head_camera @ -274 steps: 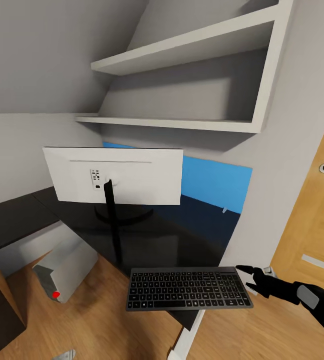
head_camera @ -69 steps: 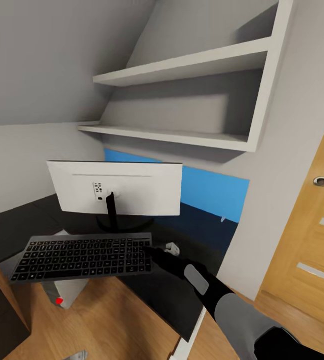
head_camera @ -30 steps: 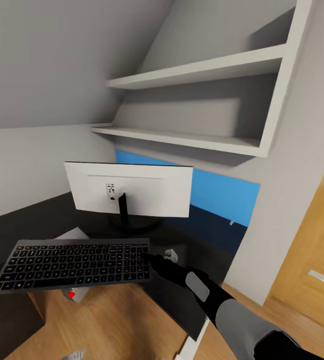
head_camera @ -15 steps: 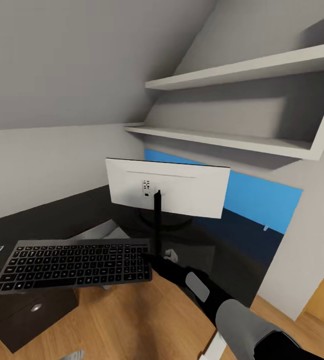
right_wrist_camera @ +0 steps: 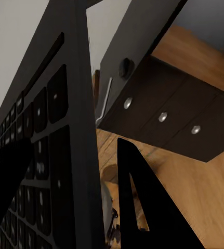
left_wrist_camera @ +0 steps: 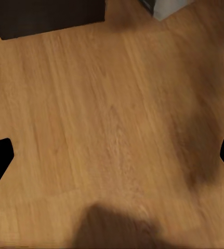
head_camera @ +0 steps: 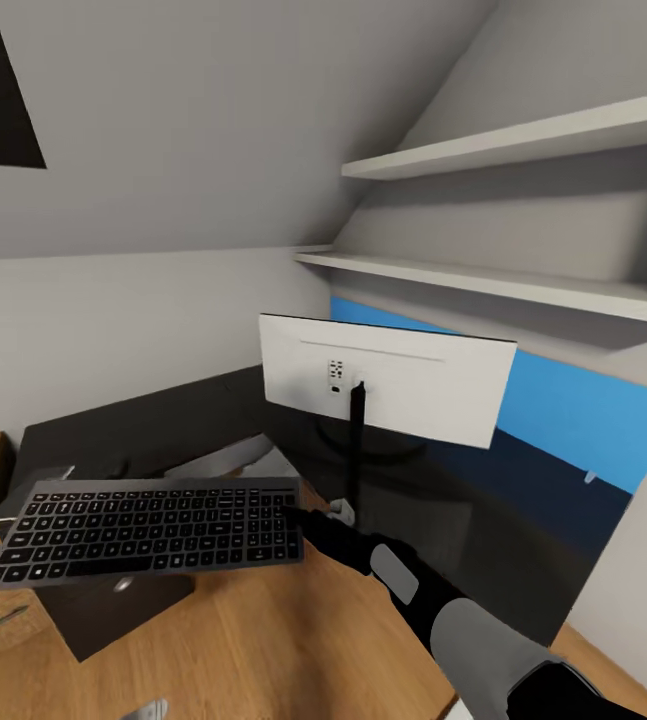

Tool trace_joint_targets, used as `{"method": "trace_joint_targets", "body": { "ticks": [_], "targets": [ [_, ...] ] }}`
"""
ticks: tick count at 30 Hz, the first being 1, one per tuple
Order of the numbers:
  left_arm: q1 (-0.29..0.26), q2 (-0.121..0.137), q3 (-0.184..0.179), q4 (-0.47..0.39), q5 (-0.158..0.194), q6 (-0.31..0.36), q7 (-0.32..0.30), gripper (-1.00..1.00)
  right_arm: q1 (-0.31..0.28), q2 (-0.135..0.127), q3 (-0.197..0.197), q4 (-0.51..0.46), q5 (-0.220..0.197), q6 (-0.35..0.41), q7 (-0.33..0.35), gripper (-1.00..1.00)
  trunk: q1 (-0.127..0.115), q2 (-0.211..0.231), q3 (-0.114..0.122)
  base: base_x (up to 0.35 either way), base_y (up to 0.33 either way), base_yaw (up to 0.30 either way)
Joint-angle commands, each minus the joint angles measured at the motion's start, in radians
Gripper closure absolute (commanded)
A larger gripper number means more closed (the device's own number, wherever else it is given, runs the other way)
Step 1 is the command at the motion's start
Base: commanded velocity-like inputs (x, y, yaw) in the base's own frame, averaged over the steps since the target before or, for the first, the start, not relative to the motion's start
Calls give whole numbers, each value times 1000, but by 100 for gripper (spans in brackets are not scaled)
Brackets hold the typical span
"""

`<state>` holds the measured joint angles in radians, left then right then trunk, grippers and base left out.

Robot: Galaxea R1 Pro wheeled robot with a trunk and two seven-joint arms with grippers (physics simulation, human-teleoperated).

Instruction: In the bedroom, organize the workspace by keeping the computer under the desk, ensuring the monitor is on the desk, placing the keyboard on the desk next to the monitor, placing the mouse on the desk next to the keyboard, moving the folder from the swivel chair onto the desk next to the mouse, stacking the notebook on top of the folder with the pen on top of the notebook, and positioning the swivel chair next to the desk.

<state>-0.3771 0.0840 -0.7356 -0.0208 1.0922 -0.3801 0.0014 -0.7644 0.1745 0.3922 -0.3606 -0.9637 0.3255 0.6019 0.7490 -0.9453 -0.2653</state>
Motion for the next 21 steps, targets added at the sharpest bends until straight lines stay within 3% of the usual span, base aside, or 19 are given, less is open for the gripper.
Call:
{"method": "trace_joint_targets", "body": {
  "ticks": [1, 21],
  "targets": [
    [0, 0, -9, -1, 9, -2, 0, -100, -1, 0, 0, 0, -10, 6, 1, 100, 0, -1, -1, 100, 0, 273],
    [0, -2, -11, -1, 9, -2, 0, -100, -1, 0, 1, -1, -6, 5, 6, 100, 0, -1, 3, 299, 11, 267]
  ]
}}
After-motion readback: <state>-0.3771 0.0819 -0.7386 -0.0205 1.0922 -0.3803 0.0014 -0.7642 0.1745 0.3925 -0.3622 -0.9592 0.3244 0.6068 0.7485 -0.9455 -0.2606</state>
